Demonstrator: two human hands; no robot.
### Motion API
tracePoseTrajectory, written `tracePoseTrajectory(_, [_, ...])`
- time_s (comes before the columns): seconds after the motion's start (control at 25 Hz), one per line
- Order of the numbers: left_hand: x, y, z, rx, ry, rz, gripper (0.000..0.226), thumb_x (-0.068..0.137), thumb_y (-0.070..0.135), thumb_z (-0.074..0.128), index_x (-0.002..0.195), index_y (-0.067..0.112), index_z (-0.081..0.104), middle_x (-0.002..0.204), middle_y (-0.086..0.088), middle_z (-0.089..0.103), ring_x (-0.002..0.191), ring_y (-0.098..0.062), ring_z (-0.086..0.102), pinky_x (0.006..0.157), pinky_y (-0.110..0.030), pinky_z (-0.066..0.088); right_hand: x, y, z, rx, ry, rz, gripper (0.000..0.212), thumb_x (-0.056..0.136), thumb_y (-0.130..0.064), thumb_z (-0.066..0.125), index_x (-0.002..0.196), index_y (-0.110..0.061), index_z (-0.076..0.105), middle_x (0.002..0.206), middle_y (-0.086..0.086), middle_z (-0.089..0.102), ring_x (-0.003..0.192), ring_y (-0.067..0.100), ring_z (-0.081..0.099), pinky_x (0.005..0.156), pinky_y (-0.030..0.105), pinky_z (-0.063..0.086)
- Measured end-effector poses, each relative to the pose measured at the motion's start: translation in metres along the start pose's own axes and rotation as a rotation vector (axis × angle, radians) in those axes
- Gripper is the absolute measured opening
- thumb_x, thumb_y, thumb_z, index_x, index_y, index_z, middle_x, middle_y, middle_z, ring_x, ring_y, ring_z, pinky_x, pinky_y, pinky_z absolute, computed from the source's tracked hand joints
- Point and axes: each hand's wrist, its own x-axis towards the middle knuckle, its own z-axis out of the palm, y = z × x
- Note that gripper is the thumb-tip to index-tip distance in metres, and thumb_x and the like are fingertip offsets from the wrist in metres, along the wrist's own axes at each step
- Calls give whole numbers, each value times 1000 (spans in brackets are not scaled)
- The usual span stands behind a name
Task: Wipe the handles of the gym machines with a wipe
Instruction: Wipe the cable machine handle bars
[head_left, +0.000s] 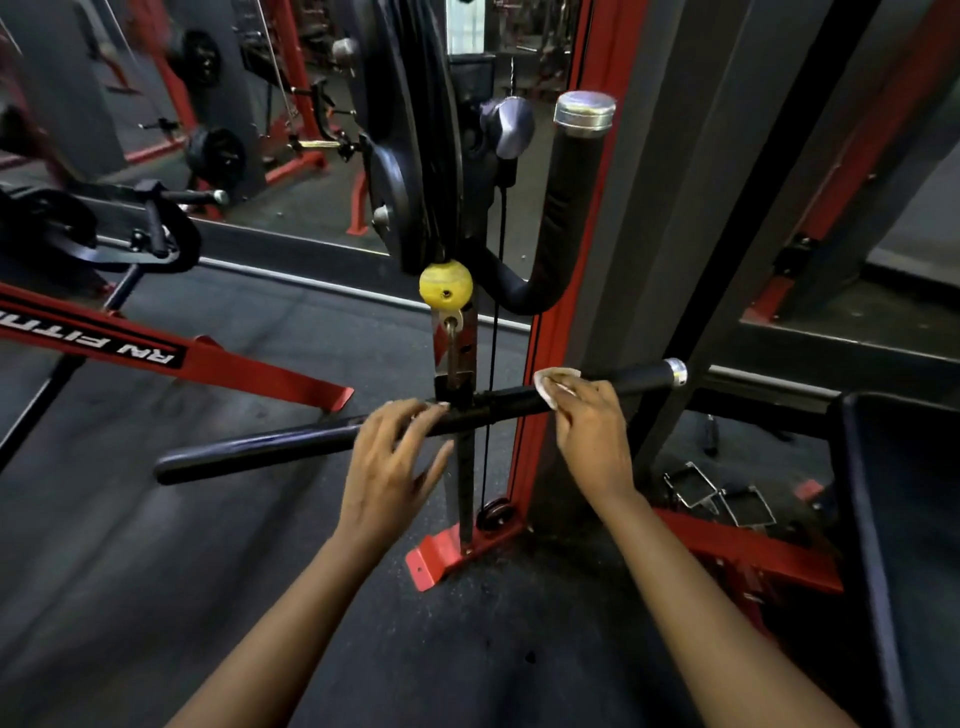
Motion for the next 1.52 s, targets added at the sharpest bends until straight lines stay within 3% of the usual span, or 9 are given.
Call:
tracePoseTrajectory(0.12, [26,34,11,40,-29,206,41,86,27,53,123,10,50,117,-11,61,117,-23,48,108,-41,32,4,-16,10,89,-52,4,36,79,3,61,111,-10,66,114,4,66,96,20,57,95,3,25])
tracePoseTrajectory(0.32, [54,45,43,429,-335,339,53,69,18,73,117,1,61,118,-17,64,120,-30,54,115,-43,7,-3,-2,9,76,-49,41,35,79,2,61,111,-10,66,114,3,66,92,21,57,85,22,47])
tracePoseTrajectory(0.56, [59,44,51,547,-392,398,56,59,2,72,114,-3,62,100,-17,69,102,-29,64,115,-44,7,-3,63,-15,46,138,392,37,78,11,55,108,-6,68,110,10,68,96,32,59,88,14,35])
tracePoseTrajectory(0.72, [58,38,57,523,-287,439,41,74,1,49,111,-2,63,98,-16,69,97,-29,66,115,-42,5,-8,7,7,14,48,118,35,72,7,63,103,-7,69,104,8,69,82,27,59,77,21,44])
tracePoseTrajectory(0.84, [56,40,55,502,-296,434,47,67,2,62,114,-1,63,102,-15,69,99,-28,65,115,-42,4,-17,9,16,4,8,34,39,71,5,67,107,-7,68,108,5,68,81,24,59,69,28,56])
tracePoseTrajectory(1.2, [54,40,50,493,-348,409,53,62,1,73,113,-1,63,99,-15,69,99,-30,65,114,-41,5,-19,75,-21,-65,296,437,32,74,12,57,101,-1,69,100,14,70,89,37,61,89,40,50])
tracePoseTrajectory(1.32, [57,38,50,508,-363,434,52,59,5,76,109,-1,65,96,-15,70,94,-30,66,109,-44,17,-32,18,-10,28,220,294,28,80,0,57,105,-5,68,101,12,68,90,29,61,86,21,44])
tracePoseTrajectory(1.44, [59,38,48,503,-368,436,53,56,8,79,107,0,66,94,-14,70,92,-30,66,104,-45,22,-45,-27,12,246,12,172,30,87,-17,49,110,-10,67,112,6,65,105,17,58,96,26,46])
tracePoseTrajectory(1.52, [57,38,46,497,-371,430,56,55,8,80,108,0,66,94,-15,70,93,-31,66,104,-46,20,-48,-14,13,287,73,201,33,87,-25,46,107,-11,67,109,2,65,101,11,58,94,14,43])
